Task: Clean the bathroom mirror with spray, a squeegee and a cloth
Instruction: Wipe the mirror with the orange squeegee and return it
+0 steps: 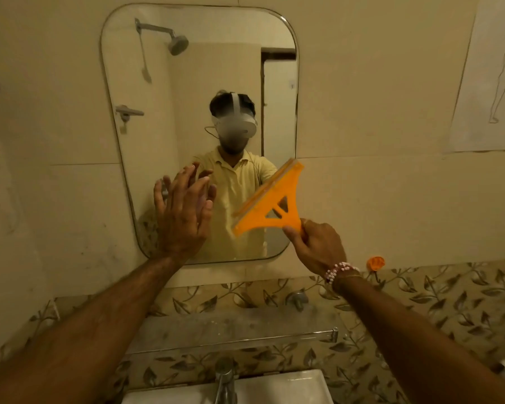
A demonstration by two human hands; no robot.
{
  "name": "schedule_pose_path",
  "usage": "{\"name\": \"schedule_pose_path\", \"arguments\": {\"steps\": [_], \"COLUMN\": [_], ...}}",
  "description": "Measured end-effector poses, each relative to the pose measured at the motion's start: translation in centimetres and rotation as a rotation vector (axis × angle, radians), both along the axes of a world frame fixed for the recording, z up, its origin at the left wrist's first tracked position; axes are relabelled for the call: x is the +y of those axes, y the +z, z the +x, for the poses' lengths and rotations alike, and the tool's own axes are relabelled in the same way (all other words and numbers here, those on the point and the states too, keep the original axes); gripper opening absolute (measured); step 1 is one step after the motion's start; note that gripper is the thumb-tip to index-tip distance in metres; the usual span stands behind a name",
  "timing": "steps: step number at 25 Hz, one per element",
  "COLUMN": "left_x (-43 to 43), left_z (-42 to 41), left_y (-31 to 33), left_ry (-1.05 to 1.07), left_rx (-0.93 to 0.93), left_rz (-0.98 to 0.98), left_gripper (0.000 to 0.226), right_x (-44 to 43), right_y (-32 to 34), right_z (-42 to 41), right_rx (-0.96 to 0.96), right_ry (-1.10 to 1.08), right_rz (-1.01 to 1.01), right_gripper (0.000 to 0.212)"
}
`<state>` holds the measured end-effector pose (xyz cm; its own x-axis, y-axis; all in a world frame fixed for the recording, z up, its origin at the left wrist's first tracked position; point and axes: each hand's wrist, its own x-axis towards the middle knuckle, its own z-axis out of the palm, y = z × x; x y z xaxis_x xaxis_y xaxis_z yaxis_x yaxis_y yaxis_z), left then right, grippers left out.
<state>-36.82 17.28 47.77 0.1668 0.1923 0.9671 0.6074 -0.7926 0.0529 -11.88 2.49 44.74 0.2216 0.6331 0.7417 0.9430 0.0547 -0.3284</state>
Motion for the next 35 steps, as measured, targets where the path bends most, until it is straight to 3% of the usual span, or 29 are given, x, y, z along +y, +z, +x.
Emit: {"name": "schedule_pose_path", "arguments": {"steps": [4, 12, 18, 28, 35], "left_x": [-0.2, 0.2, 1.2, 0.4, 0.7], "left_z": [-0.2, -0.8, -1.7, -1.7, -3.3], "left_y": [0.8, 0.5, -1.9, -6.2, -7.2], "left_ry": [-0.037, -0.108, -0.136, -0.173, -0.162], "left_rx": [0.007, 0.006, -0.005, 0.129, 0.139], "left_rz": [0.013, 0.005, 0.025, -0.012, -0.026], "left_gripper": [0.047, 0.048, 0.046, 0.047, 0.049], "right_x": [1.9, 3.4, 2.0, -0.4, -0.9], "right_y": [1.3, -1.4, -6.1, -12.4, -13.4], "right_z": [-3.2, -6.1, -7.8, -10.2, -11.4], "right_rx": [0.347, 0.605, 0.658, 0.679, 0.699], "right_ry": [0.008, -0.057, -0.120, -0.307, -0.353], "right_rz": [0.145, 0.167, 0.117, -0.165, -0.125], "right_gripper": [0.048, 0.048, 0.049, 0.047, 0.044]}}
